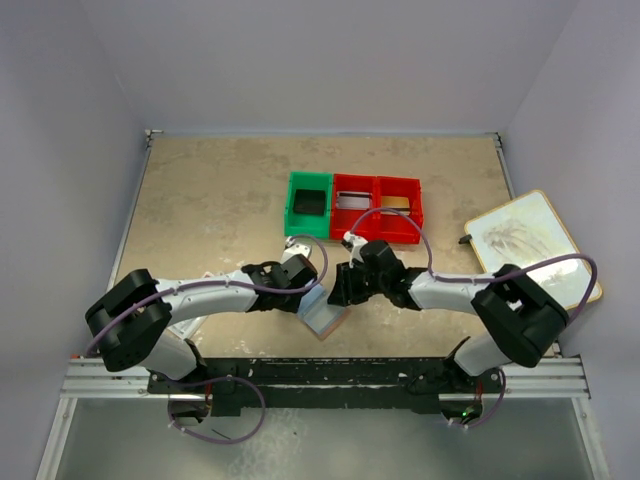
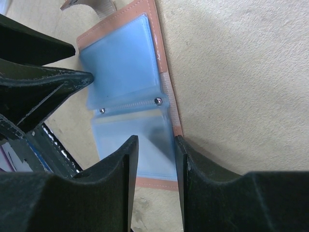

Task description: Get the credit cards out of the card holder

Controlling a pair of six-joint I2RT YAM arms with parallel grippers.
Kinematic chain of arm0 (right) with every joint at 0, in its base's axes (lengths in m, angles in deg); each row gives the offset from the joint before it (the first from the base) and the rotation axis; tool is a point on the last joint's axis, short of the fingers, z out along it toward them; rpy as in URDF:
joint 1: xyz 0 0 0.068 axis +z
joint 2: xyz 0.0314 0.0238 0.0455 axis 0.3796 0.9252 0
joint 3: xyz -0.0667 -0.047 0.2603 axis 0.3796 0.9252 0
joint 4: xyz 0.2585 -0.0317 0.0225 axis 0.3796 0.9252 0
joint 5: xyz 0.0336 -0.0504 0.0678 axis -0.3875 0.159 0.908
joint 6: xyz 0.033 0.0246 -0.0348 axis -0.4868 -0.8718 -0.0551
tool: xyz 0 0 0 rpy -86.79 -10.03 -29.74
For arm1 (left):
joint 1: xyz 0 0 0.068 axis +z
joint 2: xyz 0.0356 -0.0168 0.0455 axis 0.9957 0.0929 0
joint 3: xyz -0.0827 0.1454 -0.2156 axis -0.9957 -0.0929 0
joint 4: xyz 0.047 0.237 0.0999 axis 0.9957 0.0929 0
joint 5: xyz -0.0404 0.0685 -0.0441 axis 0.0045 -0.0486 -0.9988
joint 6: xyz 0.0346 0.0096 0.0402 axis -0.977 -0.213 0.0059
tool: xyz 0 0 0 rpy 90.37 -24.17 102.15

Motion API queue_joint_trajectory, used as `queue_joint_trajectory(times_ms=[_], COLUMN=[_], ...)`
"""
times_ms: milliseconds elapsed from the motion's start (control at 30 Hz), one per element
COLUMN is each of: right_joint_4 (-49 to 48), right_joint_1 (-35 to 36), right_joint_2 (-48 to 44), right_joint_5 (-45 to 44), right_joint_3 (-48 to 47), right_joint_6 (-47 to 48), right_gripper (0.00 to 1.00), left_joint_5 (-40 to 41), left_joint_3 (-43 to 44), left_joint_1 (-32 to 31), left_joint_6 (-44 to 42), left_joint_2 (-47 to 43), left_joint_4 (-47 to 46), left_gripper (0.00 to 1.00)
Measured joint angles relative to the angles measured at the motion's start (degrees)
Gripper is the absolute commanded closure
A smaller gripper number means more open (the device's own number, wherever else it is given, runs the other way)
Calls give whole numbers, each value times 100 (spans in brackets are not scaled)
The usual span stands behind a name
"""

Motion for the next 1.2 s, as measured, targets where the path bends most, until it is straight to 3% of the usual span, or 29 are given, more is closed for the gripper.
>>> queue_joint_trajectory(times_ms=[1200], right_joint_4=[256], right_joint_1=[133], right_joint_2=[0], right_joint_5=[-319], right_joint_3=[-151], right_joint_6=[37], right_gripper=[60], left_joint_5=[105], left_joint_3=[22], left_joint_1=[-79], left_joint_6=[7], left_joint_2=[0], left_joint_4=[109], left_gripper=[64])
